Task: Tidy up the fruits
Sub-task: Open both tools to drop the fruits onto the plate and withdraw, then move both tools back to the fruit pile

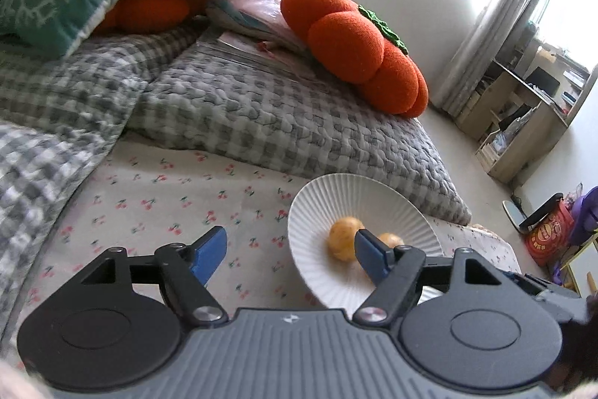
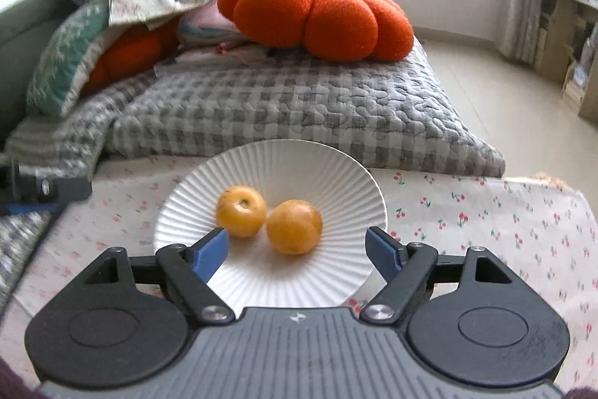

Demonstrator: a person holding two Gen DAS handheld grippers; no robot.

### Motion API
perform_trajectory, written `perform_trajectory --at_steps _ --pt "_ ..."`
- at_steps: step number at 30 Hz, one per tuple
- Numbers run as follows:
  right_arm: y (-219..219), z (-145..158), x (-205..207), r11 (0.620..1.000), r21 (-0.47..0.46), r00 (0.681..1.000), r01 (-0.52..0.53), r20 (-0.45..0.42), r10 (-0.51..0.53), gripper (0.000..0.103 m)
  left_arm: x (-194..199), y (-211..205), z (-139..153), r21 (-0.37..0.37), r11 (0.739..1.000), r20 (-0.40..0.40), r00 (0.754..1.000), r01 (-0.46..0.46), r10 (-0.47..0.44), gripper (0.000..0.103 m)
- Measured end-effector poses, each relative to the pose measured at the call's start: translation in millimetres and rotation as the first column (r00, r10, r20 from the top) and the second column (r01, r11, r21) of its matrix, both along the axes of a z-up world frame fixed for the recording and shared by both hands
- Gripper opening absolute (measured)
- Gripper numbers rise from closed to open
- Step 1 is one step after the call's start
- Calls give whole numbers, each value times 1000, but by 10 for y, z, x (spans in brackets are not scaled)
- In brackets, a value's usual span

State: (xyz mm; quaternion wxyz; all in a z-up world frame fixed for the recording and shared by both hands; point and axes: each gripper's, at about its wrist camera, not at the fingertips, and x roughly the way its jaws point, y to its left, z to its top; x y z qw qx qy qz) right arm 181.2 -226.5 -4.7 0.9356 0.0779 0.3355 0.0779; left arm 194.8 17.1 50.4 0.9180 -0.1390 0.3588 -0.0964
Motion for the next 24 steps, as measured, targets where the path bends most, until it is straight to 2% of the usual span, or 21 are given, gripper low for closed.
perform_trajectory --at_steps 3,9,13,17,24 --pt "54 45 -141 1000 -1 1000 10 -26 -10 81 -157 25 9 2 1000 -16 1000 3 -3 72" --pt "232 107 -457 999 -29 999 -41 -30 41 81 -466 26 24 8 1000 -27 999 28 -28 72" --pt "254 189 -614 999 -12 998 -50 -35 49 81 -647 47 42 33 999 -33 999 41 -40 72" --pt "275 267 -796 998 16 998 -61 -22 62 81 -827 109 62 26 999 -40 998 42 -41 72" --pt "367 304 -1098 992 52 994 -113 -8 113 83 -1108 139 1 99 994 -26 999 43 -41 76"
